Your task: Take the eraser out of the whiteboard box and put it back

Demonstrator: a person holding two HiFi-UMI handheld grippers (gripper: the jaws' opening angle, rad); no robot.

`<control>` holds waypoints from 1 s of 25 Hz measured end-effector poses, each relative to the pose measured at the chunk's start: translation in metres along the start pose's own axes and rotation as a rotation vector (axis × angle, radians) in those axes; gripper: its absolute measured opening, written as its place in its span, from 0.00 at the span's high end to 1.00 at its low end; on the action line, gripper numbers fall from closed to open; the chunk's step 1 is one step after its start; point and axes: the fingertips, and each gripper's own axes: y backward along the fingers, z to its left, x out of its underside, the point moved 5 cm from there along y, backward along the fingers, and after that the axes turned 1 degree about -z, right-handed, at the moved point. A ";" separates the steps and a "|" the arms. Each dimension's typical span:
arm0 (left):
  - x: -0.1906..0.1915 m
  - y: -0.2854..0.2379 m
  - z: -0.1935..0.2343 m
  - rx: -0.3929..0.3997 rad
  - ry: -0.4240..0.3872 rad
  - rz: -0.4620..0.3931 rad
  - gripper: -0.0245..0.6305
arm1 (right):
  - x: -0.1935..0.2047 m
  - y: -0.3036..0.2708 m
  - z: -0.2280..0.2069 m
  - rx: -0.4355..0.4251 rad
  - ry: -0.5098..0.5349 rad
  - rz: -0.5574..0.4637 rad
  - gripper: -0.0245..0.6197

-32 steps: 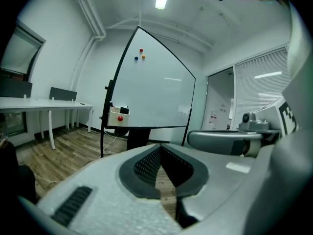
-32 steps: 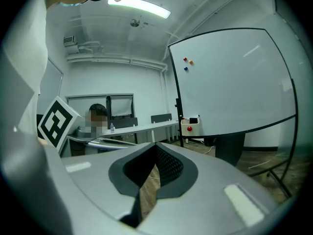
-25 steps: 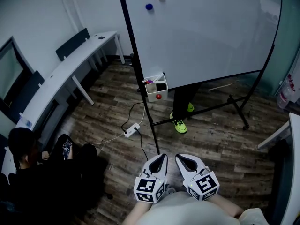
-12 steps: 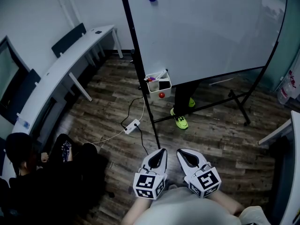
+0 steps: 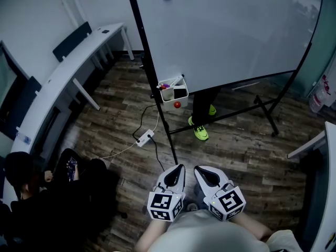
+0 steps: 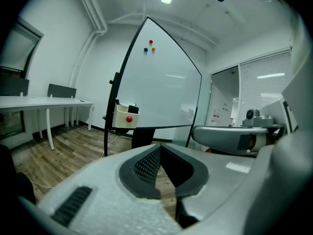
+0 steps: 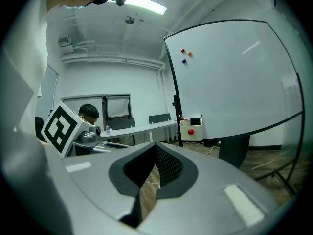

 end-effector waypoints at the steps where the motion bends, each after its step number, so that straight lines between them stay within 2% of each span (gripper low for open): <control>1: -0.001 -0.003 0.001 -0.004 0.001 -0.001 0.96 | 0.000 -0.002 -0.003 -0.005 0.000 0.000 0.95; 14: -0.037 -0.059 0.030 -0.042 -0.018 -0.035 0.96 | -0.037 -0.057 -0.065 -0.026 0.056 -0.047 0.95; 25: -0.063 -0.106 0.054 -0.075 -0.008 -0.033 0.96 | -0.052 -0.096 -0.104 -0.062 0.057 -0.024 0.95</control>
